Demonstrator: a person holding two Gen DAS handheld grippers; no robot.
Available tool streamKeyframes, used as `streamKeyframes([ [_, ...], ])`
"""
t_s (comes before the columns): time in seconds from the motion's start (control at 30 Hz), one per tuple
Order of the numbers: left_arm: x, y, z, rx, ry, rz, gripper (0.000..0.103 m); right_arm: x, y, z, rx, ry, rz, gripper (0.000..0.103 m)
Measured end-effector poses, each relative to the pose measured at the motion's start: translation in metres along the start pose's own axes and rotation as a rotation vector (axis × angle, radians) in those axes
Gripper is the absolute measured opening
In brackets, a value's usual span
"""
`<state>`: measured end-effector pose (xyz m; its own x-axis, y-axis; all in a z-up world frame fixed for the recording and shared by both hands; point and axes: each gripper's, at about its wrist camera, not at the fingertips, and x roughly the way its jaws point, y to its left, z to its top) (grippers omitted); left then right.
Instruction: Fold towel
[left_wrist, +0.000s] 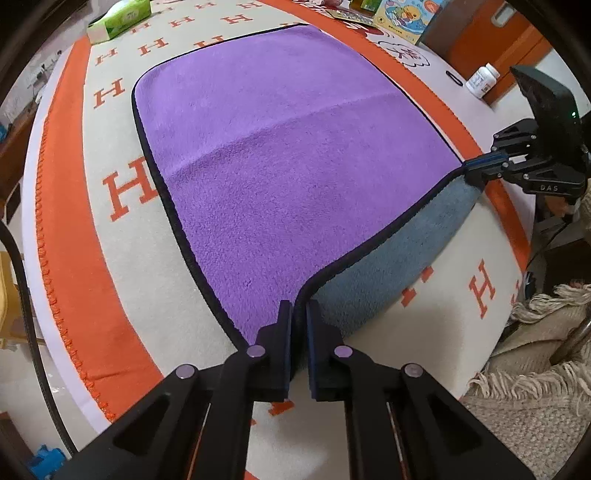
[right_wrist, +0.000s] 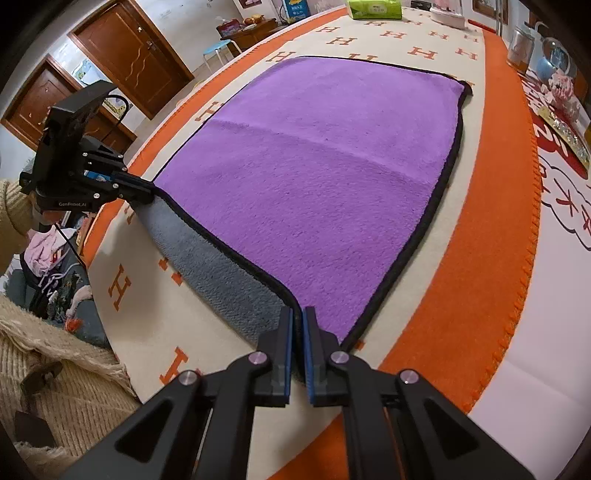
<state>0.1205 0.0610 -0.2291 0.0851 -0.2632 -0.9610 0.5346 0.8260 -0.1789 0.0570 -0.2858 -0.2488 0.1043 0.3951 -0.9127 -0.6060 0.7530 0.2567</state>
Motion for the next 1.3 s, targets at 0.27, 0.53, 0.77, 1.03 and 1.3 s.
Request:
streamKeyframes([
  [0.27,-0.019,-0.003,0.005,-0.014,-0.048,0.070,0.004,-0.014,0.002,0.007,0.011,-0.061,-0.048,0.005],
  [0.53,-0.056,0.020,0.052,-0.058,-0.170,0.188,0.004,-0.039,-0.013,0.058,0.016,-0.187,-0.186,0.004],
  [0.77,-0.058,0.048,0.122,-0.113,-0.236,0.320,0.004,-0.039,-0.046,0.129,0.063,-0.276,-0.301,0.004],
  [1.03,-0.028,0.091,0.195,-0.193,-0.261,0.421,0.004,-0.011,-0.095,0.193,0.139,-0.304,-0.373,0.004],
  [1.3,0.018,0.113,0.220,-0.264,-0.215,0.448,0.004,0.031,-0.119,0.210,0.145,-0.243,-0.423,0.005],
])
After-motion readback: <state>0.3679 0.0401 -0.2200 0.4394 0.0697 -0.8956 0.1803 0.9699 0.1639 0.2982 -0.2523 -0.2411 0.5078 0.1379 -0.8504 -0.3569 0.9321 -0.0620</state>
